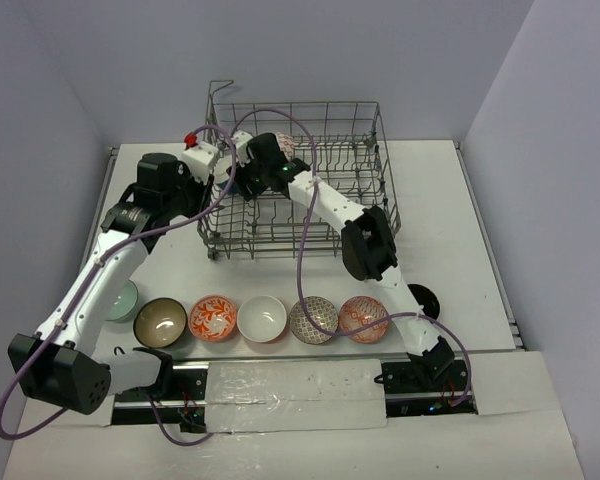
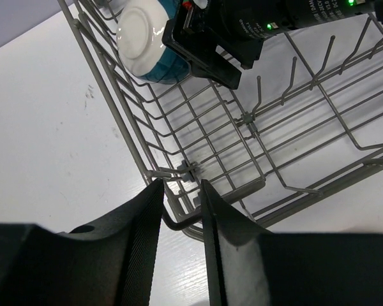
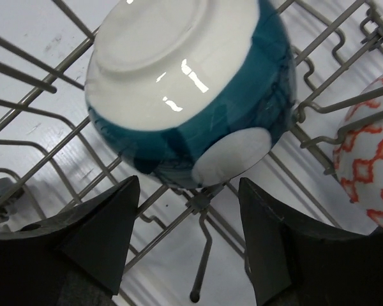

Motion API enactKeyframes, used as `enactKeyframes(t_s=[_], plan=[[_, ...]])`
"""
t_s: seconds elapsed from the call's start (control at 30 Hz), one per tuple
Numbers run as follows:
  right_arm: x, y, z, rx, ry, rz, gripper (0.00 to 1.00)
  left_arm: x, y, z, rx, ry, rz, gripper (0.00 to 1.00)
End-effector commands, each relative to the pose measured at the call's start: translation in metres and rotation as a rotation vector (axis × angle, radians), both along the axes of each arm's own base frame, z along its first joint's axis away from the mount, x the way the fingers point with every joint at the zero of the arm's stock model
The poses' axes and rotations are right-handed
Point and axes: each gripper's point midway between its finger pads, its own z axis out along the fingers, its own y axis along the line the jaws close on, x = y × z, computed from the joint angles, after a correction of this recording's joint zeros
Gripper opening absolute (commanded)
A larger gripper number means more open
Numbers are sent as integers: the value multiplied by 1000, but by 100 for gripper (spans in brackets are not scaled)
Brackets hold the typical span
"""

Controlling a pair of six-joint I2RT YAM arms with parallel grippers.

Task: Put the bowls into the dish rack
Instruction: Move the bowl to the dish rack.

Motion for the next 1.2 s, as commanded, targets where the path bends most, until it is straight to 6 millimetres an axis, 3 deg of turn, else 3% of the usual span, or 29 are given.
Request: enactKeyframes(t_s=[0.0,0.2,0.23,0.3,0.33,0.4,0.7,0.87,1.17], plan=[[27,0,30,36,-120,-21,71,-23,26,-33,62,128,68,37],[33,-4,34,5,-169,-9,76,-24,31,-32,48,125,81,39],[32,-6,44,11,-182,-8,77,-23,31,-32,47,124,83,39],[26,-6,43,2,-174,5,78,-22,31,-30,43,122,83,40],[24,-8,54,8,-187,4,79,-22,30,-29,40,117,82,40],[21,-12,54,-9,-187,4,80,-21,30,-27,34,112,83,40],[5,-32,92,-21,-229,-6,83,-25,31,-12,0,66,79,42],[-11,-42,90,-28,-197,-5,83,-31,32,-3,-14,32,82,43],[-37,-65,136,-37,-235,-1,83,-36,45,11,-64,-22,134,46]])
